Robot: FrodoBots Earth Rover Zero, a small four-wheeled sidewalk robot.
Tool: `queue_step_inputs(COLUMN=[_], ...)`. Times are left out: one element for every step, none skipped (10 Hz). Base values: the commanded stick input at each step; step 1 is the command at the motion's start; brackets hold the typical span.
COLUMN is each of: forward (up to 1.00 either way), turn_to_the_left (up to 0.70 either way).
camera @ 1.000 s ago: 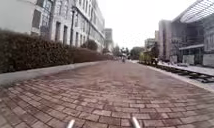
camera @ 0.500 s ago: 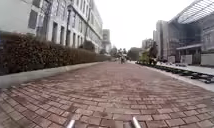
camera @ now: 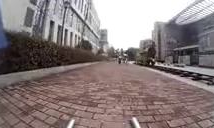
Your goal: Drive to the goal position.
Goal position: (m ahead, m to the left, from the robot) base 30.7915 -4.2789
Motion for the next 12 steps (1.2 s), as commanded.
queue_step_inputs(forward=[0.7,0.7,0.7,0.7,0.7,0.7,0.7,0.7,0.7,0.7,0.7,0.7], turn_to_the_left=[-0.14,-0.14,-0.14,-0.14,-0.14,-0.14,-0.14,-0.14,-0.14,-0.14,-0.14,-0.02])
